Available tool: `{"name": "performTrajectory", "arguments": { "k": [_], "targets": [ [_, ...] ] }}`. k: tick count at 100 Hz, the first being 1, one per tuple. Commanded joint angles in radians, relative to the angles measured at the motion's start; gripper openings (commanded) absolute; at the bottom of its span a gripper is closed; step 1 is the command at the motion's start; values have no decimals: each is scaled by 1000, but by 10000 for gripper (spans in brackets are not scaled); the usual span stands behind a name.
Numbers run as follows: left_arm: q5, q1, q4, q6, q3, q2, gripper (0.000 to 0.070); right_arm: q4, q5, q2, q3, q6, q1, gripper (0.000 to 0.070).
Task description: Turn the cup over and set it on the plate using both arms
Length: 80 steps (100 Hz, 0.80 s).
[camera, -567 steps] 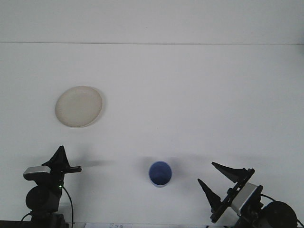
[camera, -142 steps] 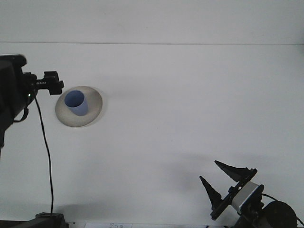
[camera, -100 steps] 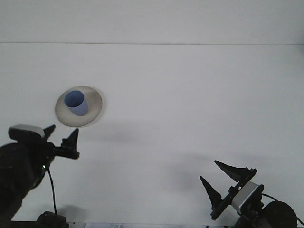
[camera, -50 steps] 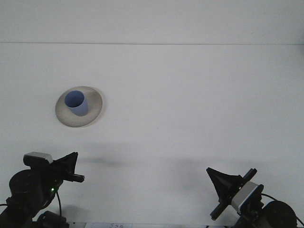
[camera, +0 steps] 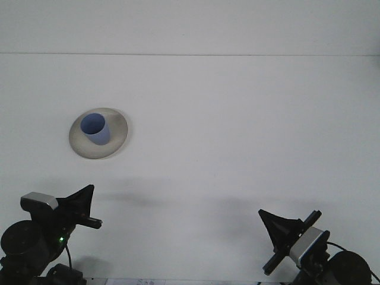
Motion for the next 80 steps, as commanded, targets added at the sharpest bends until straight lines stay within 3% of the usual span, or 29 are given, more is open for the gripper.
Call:
{"name": "performTrajectory", "arguments": {
  "k": [1,13,29,42,58,80],
  "targets": [
    [1,-3,16,-2,14,-1,16,11,-2,3,4,8,9,6],
    [-1,1,20,40,14,-2,16,11,-2,3,4,8,9,6],
    [-11,84,214,259,-134,-79,16,11,-2,3,4,8,9,6],
    [-18,207,423,365,-382,-205,15,11,-2,3,4,8,9,6],
    [-90,310,534,357,-582,-299,16,11,-2,3,4,8,9,6],
    [-113,338,595,354,-705,-343,16,11,-2,3,4,8,9,6]
  ]
}}
